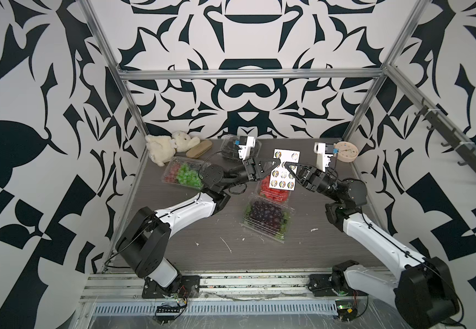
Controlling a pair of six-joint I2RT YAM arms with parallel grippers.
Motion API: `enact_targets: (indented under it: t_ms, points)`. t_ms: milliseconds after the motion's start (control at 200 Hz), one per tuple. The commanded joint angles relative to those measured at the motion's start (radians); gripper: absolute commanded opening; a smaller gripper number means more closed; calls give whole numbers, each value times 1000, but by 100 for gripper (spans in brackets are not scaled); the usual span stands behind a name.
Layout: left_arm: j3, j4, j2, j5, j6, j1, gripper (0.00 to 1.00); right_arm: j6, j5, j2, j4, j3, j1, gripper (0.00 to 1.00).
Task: Label fruit boxes
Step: Adjust the label sticker.
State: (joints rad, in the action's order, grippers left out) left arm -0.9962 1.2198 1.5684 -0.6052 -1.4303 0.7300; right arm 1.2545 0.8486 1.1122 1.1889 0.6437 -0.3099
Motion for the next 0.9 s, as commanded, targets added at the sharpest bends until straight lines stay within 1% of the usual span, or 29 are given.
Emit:
enact_targets:
  t_ms: [0,480,895]
  points:
    - [-19,84,15,-5,-24,4,1,8,17,-6,71,27,-6,0]
    - [-64,182,82,-15,-95,29,0,8,17,8,74,27,-6,0]
    - [-65,190,109,-7,-98,31,0,8,17,-3,70,27,-6,0]
